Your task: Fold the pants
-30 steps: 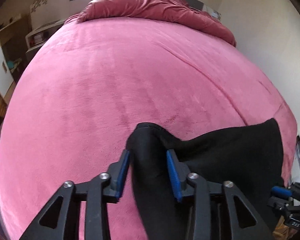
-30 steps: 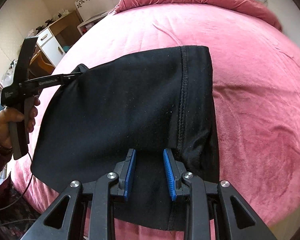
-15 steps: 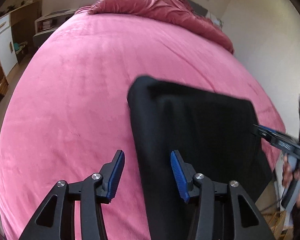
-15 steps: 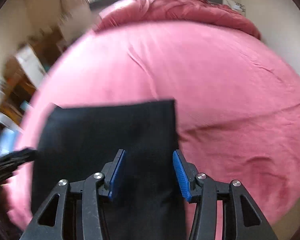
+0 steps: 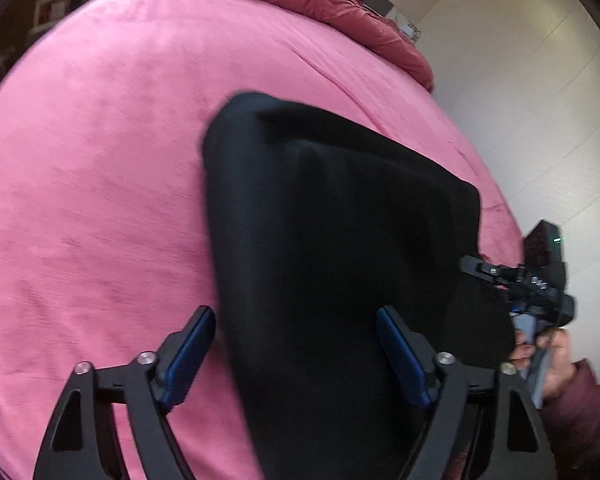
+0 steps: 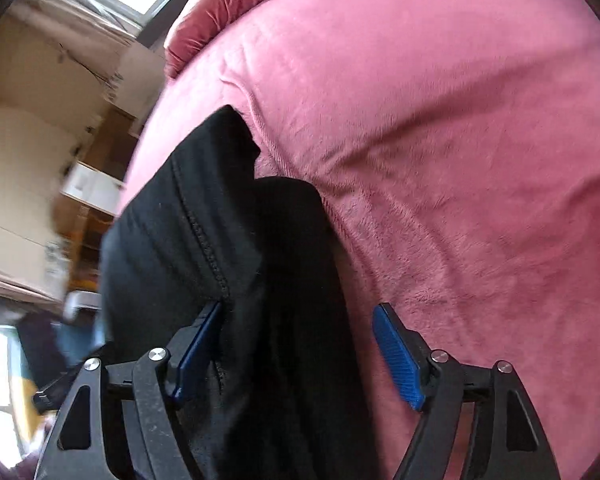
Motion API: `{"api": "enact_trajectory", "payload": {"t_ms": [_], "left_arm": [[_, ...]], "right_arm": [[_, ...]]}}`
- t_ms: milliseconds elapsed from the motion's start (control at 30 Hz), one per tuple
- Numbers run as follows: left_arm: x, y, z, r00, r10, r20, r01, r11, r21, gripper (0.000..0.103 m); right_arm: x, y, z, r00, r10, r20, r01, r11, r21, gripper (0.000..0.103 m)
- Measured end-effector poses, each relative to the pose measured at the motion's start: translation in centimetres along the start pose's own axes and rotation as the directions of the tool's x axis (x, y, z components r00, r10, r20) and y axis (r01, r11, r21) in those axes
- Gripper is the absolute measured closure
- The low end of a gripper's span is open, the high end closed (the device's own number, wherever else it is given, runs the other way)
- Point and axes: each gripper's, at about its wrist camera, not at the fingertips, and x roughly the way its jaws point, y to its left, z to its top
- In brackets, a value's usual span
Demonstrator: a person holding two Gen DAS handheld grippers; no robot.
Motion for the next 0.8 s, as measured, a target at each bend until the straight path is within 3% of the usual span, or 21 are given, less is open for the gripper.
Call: {"api": "enact_trajectory", "payload": {"t_ms": [133,200,300,367,433,500,800], "left_arm": [[0.1,-1.7,0.0,0.999,0.043,0.024,-0.044,0.998,0.049,0.035],[-0.3,-1.9,0.0,0.998,0.041,0.038,-0.043,0.997,0.066,0.042],[-0.3,-2.0,0.8,0.998,0.038,0.052,-0.041,0.996,0.074,0.051],[-1.0,-2.5,0.7,0.996,0.048,0.077,-0.055,0.995,0.088,0.057],[-2.1,-2.9,0.5,0.993,0.053,0.103,-0.063,0.993,0.101,0.059],[-2.8,-3.5,0.2,0.991,0.057,0.122,-0.071,0.991,0.115,0.060],[-6.9,-3.8,-0.3,0.973,0.085,0.216,-0.116,0.984,0.138,0.063]], "right_arm": [[0.2,0.3,-0.1,1.000,0.027,-0.009,-0.028,0.998,-0.055,0.030],[0.2,1.3,0.3,1.000,0.022,-0.014,-0.023,0.995,-0.097,0.045],[-0.1,2.7,-0.2,1.000,-0.015,-0.018,0.012,0.986,-0.167,0.042],[0.4,2.6,-0.3,0.999,0.005,-0.042,-0.011,0.989,-0.145,0.041],[0.5,2.7,-0.2,0.998,0.017,-0.053,-0.023,0.992,-0.127,0.045],[0.2,3.6,0.0,0.999,0.018,-0.050,-0.026,0.989,-0.149,0.057],[-0.1,8.3,0.0,0.999,0.018,-0.031,-0.025,0.975,-0.220,0.061]]}}
